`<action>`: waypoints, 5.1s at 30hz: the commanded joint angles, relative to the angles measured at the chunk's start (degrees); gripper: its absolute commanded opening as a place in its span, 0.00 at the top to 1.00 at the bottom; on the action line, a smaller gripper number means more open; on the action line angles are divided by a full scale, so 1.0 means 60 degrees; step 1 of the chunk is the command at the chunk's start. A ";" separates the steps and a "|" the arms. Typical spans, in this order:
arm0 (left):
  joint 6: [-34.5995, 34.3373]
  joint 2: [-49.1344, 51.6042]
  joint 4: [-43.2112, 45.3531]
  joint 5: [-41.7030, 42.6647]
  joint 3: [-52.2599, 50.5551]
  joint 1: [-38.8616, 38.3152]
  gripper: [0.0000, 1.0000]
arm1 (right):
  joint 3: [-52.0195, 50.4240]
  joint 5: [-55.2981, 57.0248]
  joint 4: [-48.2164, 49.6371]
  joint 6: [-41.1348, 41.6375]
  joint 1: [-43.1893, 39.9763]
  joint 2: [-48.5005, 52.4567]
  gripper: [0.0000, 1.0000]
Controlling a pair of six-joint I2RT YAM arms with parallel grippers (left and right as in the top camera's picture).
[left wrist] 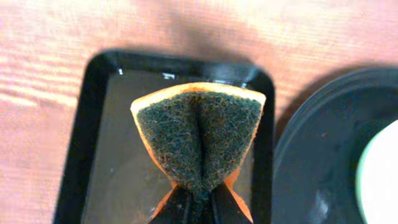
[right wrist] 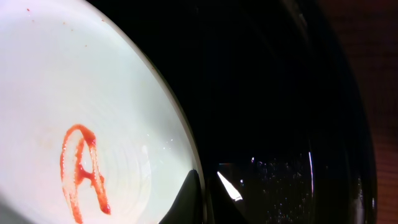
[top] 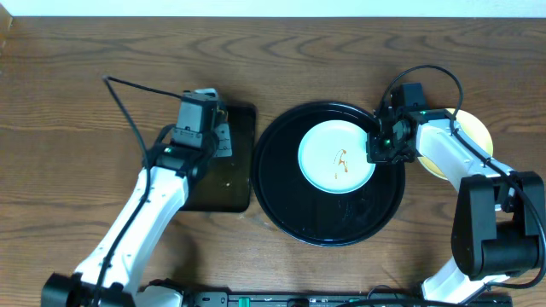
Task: Clean dirty plates on tray and stack at the side
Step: 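Grasp the sponge in the water tray with the left gripper, then scrub the held pale green plate with the sponge in the left gripper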
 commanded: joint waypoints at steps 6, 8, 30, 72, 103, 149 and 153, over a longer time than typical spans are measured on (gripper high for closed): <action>0.1042 -0.0849 0.0874 0.0080 0.0270 0.0047 0.92 | -0.0084 0.0200 -0.0015 -0.0197 0.0069 0.0018 0.99; 0.1246 -0.0889 0.1144 0.0080 0.0270 0.0047 0.92 | -0.0087 0.0200 -0.0015 -0.0197 0.0069 0.0018 0.99; 0.2929 -0.1344 0.3424 0.0007 0.0270 0.0047 0.92 | -0.0087 0.0200 -0.0018 -0.0197 0.0069 0.0018 0.99; 0.2718 -0.0135 0.0852 0.0015 0.0266 0.0047 0.92 | -0.0084 0.0197 0.0018 -0.0193 0.0095 0.0018 0.99; -0.1282 0.1891 -0.0084 0.2721 0.0270 0.0047 0.93 | -0.0087 -0.0816 -0.0244 -0.0175 0.0266 0.0018 0.99; -0.3774 0.4171 0.2444 0.2113 0.0419 -0.2656 0.92 | -0.0087 -0.0656 -0.0233 0.0849 0.1843 0.0022 0.99; -0.3085 0.4171 0.1679 0.4605 0.0419 -0.2867 0.93 | -0.0087 -0.0652 -0.0229 0.0849 0.1843 0.0022 0.99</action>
